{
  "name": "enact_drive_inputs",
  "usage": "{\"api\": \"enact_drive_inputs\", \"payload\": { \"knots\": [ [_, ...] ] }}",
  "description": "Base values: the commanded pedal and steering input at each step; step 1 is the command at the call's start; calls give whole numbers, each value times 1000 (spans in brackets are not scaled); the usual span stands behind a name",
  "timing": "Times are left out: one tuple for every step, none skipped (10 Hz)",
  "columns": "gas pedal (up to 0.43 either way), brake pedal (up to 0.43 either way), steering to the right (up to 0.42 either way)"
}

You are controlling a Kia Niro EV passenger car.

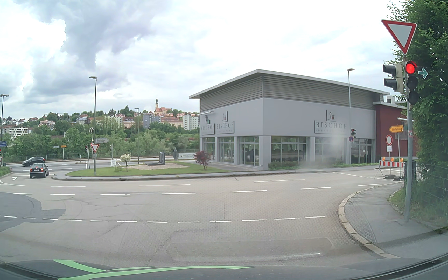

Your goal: Follow the waypoints while adhering to traffic rules and regulations

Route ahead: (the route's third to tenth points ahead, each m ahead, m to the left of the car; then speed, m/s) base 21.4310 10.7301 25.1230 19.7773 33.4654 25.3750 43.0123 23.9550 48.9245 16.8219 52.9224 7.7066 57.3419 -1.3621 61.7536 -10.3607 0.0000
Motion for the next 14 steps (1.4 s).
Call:
{"api": "enact_drive_inputs", "payload": {
  "knots": [
    [0, 366, 0],
    [0, 366, 0],
    [0, 366, 0],
    [0, 366, 0],
    [0, 366, 0],
    [0, 366, 0],
    [0, 366, 0],
    [0, 366, 0],
    [0, 366, 0],
    [0, 366, 0],
    [0, 366, 0],
    [0, 366, 0],
    [0, 366, 0],
    [0, 366, 0]
  ]
}}
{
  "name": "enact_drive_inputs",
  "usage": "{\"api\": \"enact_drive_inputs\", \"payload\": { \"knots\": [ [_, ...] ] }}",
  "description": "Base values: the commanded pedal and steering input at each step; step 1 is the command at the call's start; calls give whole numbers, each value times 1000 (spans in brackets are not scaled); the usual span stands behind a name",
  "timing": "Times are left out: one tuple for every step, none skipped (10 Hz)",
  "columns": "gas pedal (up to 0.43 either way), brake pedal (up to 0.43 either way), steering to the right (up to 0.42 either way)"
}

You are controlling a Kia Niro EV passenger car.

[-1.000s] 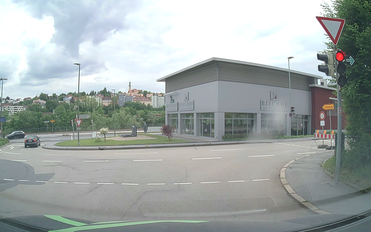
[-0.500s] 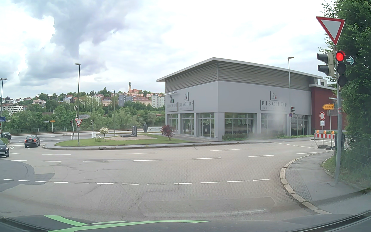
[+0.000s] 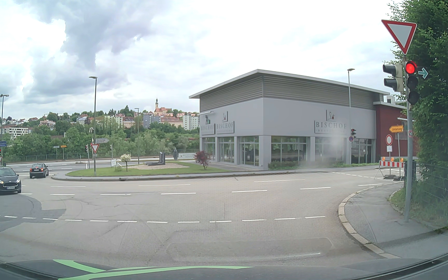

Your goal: Follow the waypoints while adhering to traffic rules and regulations

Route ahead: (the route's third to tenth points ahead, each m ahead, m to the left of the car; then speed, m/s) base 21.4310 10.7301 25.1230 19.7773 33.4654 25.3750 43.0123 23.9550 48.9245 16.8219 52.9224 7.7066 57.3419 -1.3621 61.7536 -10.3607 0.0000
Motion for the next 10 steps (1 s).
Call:
{"api": "enact_drive_inputs", "payload": {
  "knots": [
    [0, 366, 0],
    [0, 366, 0],
    [0, 366, 0],
    [0, 366, 0],
    [0, 366, 0],
    [0, 366, 0],
    [0, 366, 0],
    [0, 366, 0],
    [0, 372, 0],
    [0, 366, 0]
  ]
}}
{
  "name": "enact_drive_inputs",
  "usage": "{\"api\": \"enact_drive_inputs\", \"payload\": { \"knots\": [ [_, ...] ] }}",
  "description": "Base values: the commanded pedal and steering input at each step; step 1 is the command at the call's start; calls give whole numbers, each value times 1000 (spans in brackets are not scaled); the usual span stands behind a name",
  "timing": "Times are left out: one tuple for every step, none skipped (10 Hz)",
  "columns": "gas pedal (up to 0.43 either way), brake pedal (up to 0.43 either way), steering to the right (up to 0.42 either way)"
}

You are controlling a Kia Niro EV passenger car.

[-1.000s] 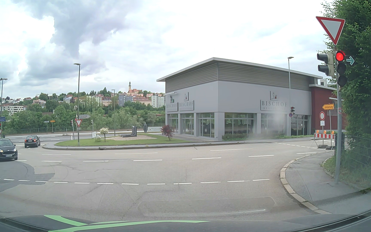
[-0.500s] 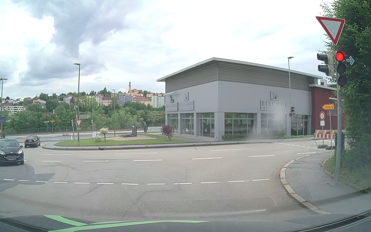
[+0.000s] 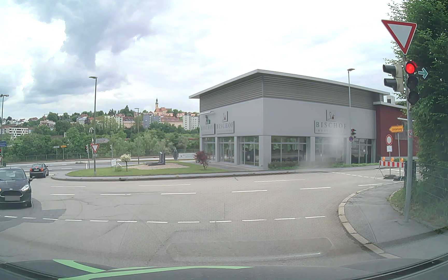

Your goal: Follow the waypoints while adhering to traffic rules and regulations

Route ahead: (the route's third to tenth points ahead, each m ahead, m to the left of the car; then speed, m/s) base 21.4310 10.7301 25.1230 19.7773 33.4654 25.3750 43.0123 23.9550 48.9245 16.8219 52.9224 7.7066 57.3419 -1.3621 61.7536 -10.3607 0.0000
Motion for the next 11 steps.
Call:
{"api": "enact_drive_inputs", "payload": {
  "knots": [
    [0, 366, 0],
    [0, 366, 0],
    [0, 366, 0],
    [0, 366, 0],
    [0, 366, 0],
    [0, 366, 0],
    [0, 366, 0],
    [0, 366, 0],
    [0, 372, 0],
    [0, 366, 0],
    [0, 372, 0]
  ]
}}
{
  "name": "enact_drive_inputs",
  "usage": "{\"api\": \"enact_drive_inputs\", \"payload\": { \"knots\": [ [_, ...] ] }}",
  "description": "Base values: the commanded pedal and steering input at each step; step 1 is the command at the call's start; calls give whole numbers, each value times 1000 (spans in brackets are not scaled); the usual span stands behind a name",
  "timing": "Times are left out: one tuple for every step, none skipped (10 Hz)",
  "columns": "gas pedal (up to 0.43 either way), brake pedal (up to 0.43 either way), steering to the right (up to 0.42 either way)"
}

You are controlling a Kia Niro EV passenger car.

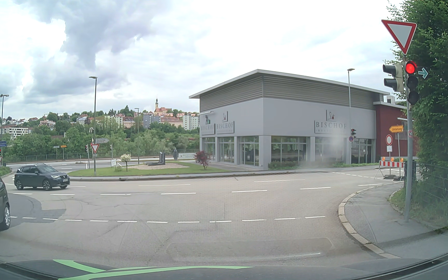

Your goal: Follow the waypoints while adhering to traffic rules and regulations

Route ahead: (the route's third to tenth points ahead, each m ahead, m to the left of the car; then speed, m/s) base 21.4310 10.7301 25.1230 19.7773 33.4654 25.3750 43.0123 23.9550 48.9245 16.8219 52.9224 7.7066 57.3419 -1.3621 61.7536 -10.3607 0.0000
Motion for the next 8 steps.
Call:
{"api": "enact_drive_inputs", "payload": {
  "knots": [
    [0, 372, 0],
    [0, 366, 0],
    [0, 366, 0],
    [0, 372, 0],
    [0, 366, 0],
    [0, 366, 0],
    [0, 366, 0],
    [0, 366, 0]
  ]
}}
